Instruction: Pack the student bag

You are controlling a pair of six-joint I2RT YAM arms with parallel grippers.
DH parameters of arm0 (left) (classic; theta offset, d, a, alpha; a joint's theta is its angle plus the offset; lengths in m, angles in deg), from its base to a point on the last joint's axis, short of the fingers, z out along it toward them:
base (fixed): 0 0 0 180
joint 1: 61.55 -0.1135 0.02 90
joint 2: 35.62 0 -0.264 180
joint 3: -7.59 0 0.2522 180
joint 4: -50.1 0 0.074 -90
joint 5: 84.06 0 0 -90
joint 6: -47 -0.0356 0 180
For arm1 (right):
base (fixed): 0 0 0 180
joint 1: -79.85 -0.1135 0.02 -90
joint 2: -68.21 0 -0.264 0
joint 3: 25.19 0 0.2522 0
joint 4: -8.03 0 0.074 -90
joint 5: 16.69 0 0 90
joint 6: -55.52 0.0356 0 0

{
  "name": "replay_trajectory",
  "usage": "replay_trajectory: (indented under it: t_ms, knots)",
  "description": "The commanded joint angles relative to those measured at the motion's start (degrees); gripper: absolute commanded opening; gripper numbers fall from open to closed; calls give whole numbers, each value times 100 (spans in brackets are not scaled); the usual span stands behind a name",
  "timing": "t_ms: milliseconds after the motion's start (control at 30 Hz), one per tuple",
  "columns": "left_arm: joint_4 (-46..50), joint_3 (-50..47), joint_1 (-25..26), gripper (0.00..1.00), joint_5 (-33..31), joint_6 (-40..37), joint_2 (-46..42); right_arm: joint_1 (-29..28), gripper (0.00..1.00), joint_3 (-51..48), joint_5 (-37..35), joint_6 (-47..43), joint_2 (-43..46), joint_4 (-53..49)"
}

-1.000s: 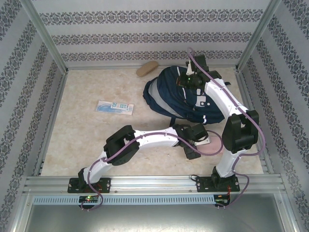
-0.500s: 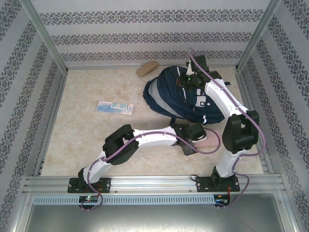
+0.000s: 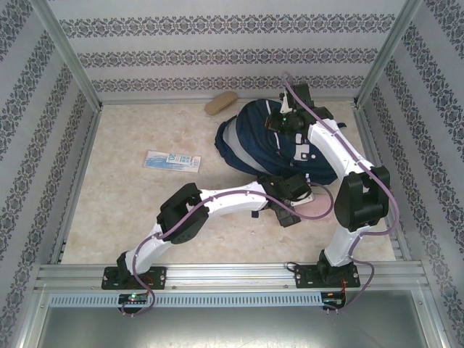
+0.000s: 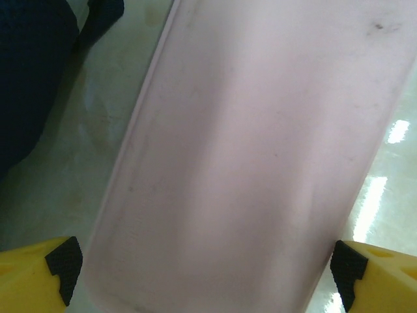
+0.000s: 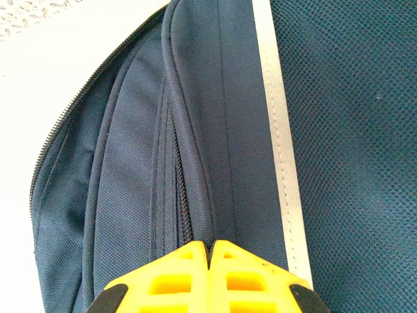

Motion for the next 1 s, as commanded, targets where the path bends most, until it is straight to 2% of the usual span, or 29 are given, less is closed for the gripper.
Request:
replay_trajectory:
  t_ms: [0,167,367,600,800,967]
  knots:
    - [422,81,-54,100,326,-154,218,111,0,-133,-278,52,159,-265]
    - [686,234,-60,100,712,-163,439,107,0,-108,-277,43,138,-284]
    - [666,-12,-60,93,834,56,256,108,0,-99,-283,42,134,-282]
    - [418,-1334,-64,92,90,640,-671,128,0,-116,-288,21,151,-282]
    - [482,-2600,-104,92,-427,1511,-1614,124,0,-133,-233,90,66,-197]
    - [570,-3176,-104,92,-209,2062,-2259,111,0,-113,-193,117,-19,-159]
